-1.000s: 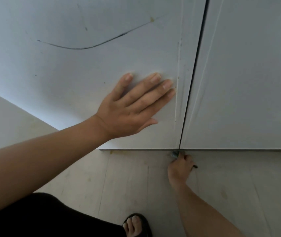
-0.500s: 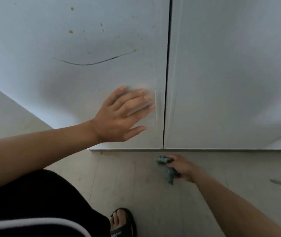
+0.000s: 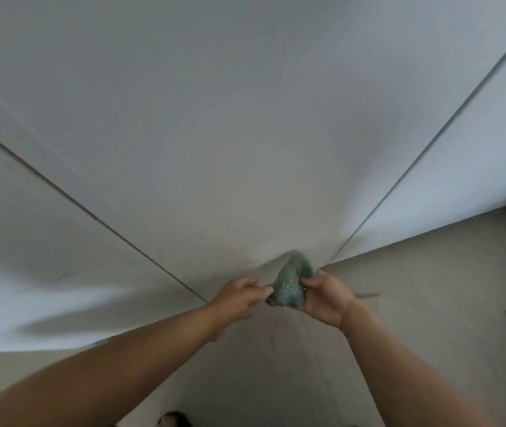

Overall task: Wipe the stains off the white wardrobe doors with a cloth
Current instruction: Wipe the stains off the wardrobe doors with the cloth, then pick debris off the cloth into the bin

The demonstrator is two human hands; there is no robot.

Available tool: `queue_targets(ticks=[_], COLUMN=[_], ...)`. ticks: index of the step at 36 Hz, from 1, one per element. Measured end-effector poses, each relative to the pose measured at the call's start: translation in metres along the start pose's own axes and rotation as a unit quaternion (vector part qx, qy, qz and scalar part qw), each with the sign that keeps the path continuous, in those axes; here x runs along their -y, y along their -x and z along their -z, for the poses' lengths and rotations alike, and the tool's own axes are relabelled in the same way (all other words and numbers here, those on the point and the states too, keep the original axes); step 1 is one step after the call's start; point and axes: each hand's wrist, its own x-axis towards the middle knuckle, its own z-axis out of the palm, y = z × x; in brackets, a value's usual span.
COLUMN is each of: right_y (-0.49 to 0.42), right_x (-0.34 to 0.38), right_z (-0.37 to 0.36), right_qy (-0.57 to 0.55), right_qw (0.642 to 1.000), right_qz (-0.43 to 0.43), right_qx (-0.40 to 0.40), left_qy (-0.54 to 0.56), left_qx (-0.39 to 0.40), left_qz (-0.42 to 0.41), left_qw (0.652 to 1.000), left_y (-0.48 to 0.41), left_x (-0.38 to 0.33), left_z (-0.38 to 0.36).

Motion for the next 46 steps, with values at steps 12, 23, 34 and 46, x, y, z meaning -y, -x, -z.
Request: queue_targets(ticks=[12, 23, 34, 46], right_y=[0.307, 0.414, 0.403, 0.23], right_x=[0.113, 0.026, -0.186, -0.265], right_z=[-0.261, -0.561, -0.812, -0.954], right_qy=[0.033, 0.092, 0.178, 0.227], right_qw=[0.998, 0.994, 0.978, 0.957], right_qz=[-0.046, -0.015, -0.064, -0.154], right_qx=[-0.007, 0.058, 0.094, 0.092], left_qy=[0.143, 0.29, 0.432, 0.483], left_qx=[-0.033, -0.126, -0.18, -0.292], left_qz=[0.016, -0.115, -0.116, -0.06], left_qw=[0.989, 0.942, 0.876, 0.823], left_y=[0.367, 0.587, 0.726, 0.671], left_x=[-0.175, -0.16, -0.007, 0.036], left_z=[0.016, 0.217, 0.439, 0.648])
